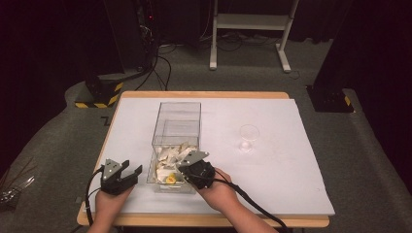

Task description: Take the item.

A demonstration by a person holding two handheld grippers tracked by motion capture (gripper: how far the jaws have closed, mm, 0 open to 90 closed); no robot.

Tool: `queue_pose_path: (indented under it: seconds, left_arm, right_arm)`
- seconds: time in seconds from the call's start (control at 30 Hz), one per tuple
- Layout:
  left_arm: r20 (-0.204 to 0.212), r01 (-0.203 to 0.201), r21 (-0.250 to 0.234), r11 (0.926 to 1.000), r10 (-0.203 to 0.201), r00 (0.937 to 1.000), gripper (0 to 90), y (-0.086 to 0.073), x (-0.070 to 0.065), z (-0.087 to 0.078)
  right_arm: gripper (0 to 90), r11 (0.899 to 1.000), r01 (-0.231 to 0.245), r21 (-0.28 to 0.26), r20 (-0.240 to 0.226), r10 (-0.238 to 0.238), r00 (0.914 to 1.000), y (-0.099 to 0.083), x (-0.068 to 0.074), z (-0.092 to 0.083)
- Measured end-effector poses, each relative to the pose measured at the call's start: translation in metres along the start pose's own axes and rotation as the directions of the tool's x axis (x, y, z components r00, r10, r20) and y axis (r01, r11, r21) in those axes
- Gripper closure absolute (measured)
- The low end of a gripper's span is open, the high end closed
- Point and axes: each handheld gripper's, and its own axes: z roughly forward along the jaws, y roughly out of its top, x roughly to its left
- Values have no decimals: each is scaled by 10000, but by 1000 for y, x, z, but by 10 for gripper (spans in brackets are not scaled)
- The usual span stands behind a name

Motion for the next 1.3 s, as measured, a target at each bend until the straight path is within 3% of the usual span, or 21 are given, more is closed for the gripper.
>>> queue_pose_path:
  seconds: [0.3,0.67,1.07,1.3]
  left_arm:
    - [10,-8,-101,9999,8,10000,411,-1,-1,-1]
    - [77,-14,-97,10000,15,10000,406,-1,0,-1]
    - [68,-45,-165,9999,46,10000,402,-1,0,-2]
    - [57,-75,-163,9998,76,10000,400,-1,0,-2]
  right_arm:
    - [900,9954,-61,-954,344,94,9994,-1,0,-11]
    - [900,9783,-333,-2043,433,430,9981,1,-4,-23]
    - [900,9342,-322,-3553,765,634,9951,0,-2,-41]
    - [900,9118,-347,-4091,778,727,9943,2,-3,-48]
